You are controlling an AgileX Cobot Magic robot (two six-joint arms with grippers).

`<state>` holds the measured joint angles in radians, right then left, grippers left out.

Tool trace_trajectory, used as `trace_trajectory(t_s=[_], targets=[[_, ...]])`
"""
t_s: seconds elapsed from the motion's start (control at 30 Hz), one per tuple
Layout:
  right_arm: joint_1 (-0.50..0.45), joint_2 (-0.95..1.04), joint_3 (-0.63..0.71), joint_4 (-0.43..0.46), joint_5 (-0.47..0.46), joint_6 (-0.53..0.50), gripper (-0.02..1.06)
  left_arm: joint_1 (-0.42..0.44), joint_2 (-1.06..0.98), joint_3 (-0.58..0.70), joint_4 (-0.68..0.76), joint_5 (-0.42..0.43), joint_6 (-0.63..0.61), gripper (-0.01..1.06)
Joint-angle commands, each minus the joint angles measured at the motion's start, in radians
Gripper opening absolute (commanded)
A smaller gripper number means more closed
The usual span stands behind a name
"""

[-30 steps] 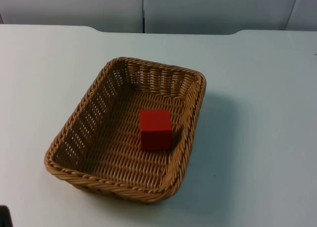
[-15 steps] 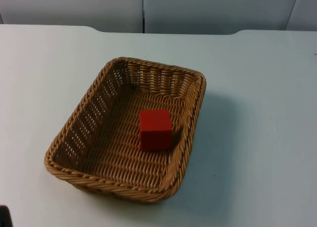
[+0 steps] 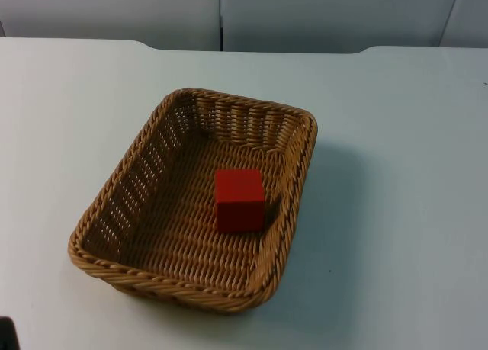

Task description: Pick up the basket with the left hand and place the cube into the basket with the right hand.

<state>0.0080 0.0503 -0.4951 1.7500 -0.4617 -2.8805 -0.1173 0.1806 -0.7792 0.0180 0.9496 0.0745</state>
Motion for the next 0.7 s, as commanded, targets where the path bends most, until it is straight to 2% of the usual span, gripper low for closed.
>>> trace_trajectory(t_s=[0.0,0.07,0.1,0.13,0.17,0.27,0.3,0.33,0.37,0.43,0.47,0.57,0.6,0.63,0.67], targets=[[0.001,-0.003,0.006,-0.006,0.194,-0.015,0.00,-0.002,-0.005,0.006,-0.011,-0.003,-0.007,0.00],[0.001,-0.003,0.012,-0.006,0.301,-0.059,0.00,-0.002,-0.005,0.006,-0.011,-0.003,-0.007,0.00],[0.001,-0.003,0.015,-0.006,0.331,-0.048,0.00,-0.002,-0.005,0.006,-0.011,-0.003,-0.007,0.00],[0.001,-0.003,0.015,-0.006,0.331,-0.048,0.00,-0.002,-0.005,0.006,-0.011,-0.003,-0.007,0.00],[0.001,-0.003,0.017,-0.006,0.331,-0.002,0.00,-0.002,-0.005,0.006,-0.011,-0.003,-0.007,0.00],[0.001,-0.003,0.017,-0.006,0.233,0.213,0.00,-0.002,-0.005,0.006,-0.011,-0.003,-0.007,0.00],[0.001,-0.003,0.017,-0.006,0.233,0.213,0.00,-0.002,-0.005,0.006,-0.011,-0.003,-0.007,0.00],[0.001,-0.003,0.017,-0.006,0.195,0.292,0.00,-0.002,-0.005,0.006,-0.011,-0.003,-0.007,0.00],[0.001,-0.003,0.017,-0.006,0.164,0.313,0.00,-0.002,-0.005,0.006,-0.011,-0.003,-0.007,0.00],[0.001,-0.003,0.017,-0.006,0.188,0.211,0.00,-0.002,-0.005,0.006,-0.011,-0.003,-0.007,0.00],[0.001,-0.003,0.017,-0.006,0.188,0.211,0.00,-0.002,-0.005,0.006,-0.011,-0.003,-0.007,0.00],[0.001,-0.003,0.017,-0.006,0.214,0.115,0.00,-0.002,-0.005,0.006,-0.011,-0.003,-0.007,0.00],[0.001,-0.003,0.017,-0.006,0.212,0.055,0.00,-0.002,-0.005,0.006,-0.011,-0.003,-0.007,0.00],[0.001,-0.003,0.017,-0.006,0.212,0.055,0.00,-0.002,-0.005,0.006,-0.011,-0.003,-0.007,0.00],[0.001,-0.003,0.017,-0.006,0.210,-0.058,0.00,-0.002,-0.005,0.006,-0.011,-0.003,-0.007,0.00]])
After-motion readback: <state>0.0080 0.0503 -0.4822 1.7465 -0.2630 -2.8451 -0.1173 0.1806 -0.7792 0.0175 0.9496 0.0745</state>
